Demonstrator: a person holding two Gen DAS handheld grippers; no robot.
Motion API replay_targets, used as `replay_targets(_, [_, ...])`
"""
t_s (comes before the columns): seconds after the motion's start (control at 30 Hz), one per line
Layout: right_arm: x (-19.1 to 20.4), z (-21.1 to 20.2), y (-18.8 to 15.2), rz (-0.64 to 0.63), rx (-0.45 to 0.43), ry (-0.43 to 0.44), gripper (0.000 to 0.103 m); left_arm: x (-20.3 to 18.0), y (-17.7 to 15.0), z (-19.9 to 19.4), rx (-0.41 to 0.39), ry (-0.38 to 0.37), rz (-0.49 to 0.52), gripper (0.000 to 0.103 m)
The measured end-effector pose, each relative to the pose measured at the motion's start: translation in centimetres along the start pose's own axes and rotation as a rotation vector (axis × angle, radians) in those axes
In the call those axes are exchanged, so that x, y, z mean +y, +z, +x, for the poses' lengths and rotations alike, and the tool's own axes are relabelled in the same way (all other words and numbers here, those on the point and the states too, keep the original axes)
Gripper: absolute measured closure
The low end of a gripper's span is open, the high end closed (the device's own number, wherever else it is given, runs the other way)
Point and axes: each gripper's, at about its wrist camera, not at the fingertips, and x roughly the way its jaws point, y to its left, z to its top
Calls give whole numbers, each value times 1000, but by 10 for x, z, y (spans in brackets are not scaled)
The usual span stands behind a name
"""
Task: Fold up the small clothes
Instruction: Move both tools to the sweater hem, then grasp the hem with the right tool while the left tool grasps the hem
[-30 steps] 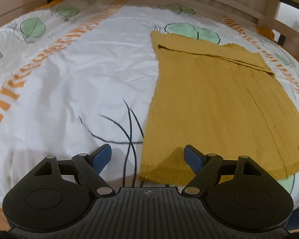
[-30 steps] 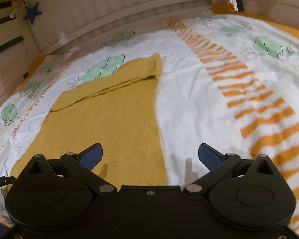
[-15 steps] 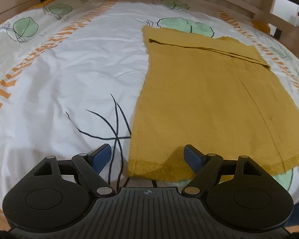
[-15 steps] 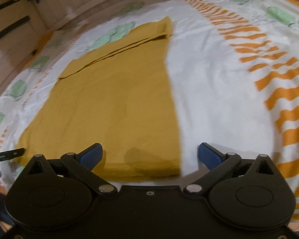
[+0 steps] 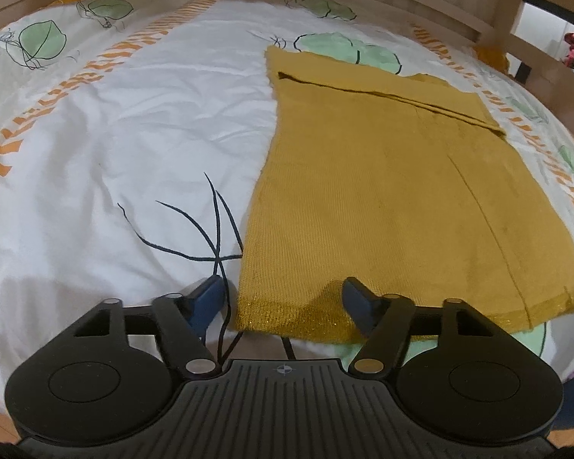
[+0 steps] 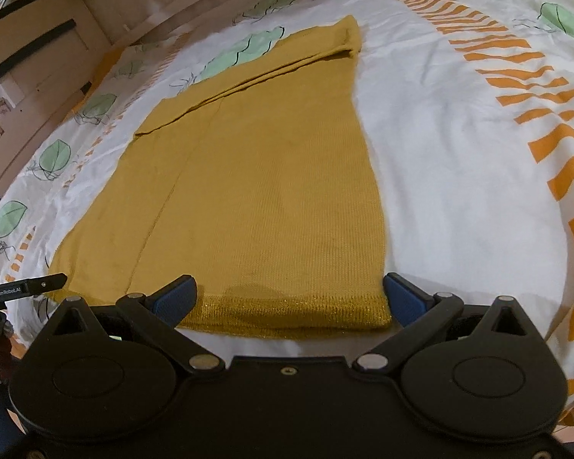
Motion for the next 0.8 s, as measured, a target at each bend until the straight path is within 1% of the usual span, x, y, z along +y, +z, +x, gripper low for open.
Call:
replay_targets(0.2, [-11, -3, 0, 51, -3, 41, 0, 2, -1, -4, 3, -29, -7, 49])
replay_targets(0.27, [-14, -4, 0, 62, -3, 52, 0, 0, -2, -5, 1, -33, 2, 49])
replay_targets(0.37, [-14, -5, -1, 63, -2, 57, 0, -1, -2, -3, -1, -16, 12, 57])
replay_targets(0.43, [-14, -5, 0, 59, 1, 57, 0, 0, -1, -3, -4, -19, -1, 60])
replay_targets(0.47, [-14, -5, 0, 59, 2, 56, 1, 2, -1, -3, -6, -23, -13, 63])
replay_targets(0.5, [-14, -5, 0, 61, 3, 55, 3, 3, 0, -3, -10, -25, -24, 67])
replay_targets(0.53, [-14, -5, 1, 62, 3, 49, 6, 5, 0, -3, -13, -27, -36, 69])
replay_targets(0.57, [-15, -6, 1, 61, 0, 36, 16, 6, 0, -3, -16, -29, -42, 72])
replay_targets(0.6, [-14, -7, 0, 58, -4, 18, 28, 7, 0, -3, -19, -30, -46, 74])
replay_targets(0.63, [-15, -8, 0, 56, -9, -2, 35, 7, 0, -3, -23, -30, -48, 75])
replay_targets(0.7, [-16, -10, 1, 60, -18, -34, 61, 7, -1, -3, -31, -34, -47, 81])
replay_targets(0.73, [-18, -11, 1, 67, -21, -39, 65, 7, -1, -3, -34, -41, -46, 82])
replay_targets(0.77, [-20, -11, 1, 76, -23, -36, 68, 7, -1, -3, -36, -48, -46, 87])
replay_targets(0.8, [-20, -11, 1, 81, -25, -30, 77, 7, -1, -3, -41, -60, -48, 93])
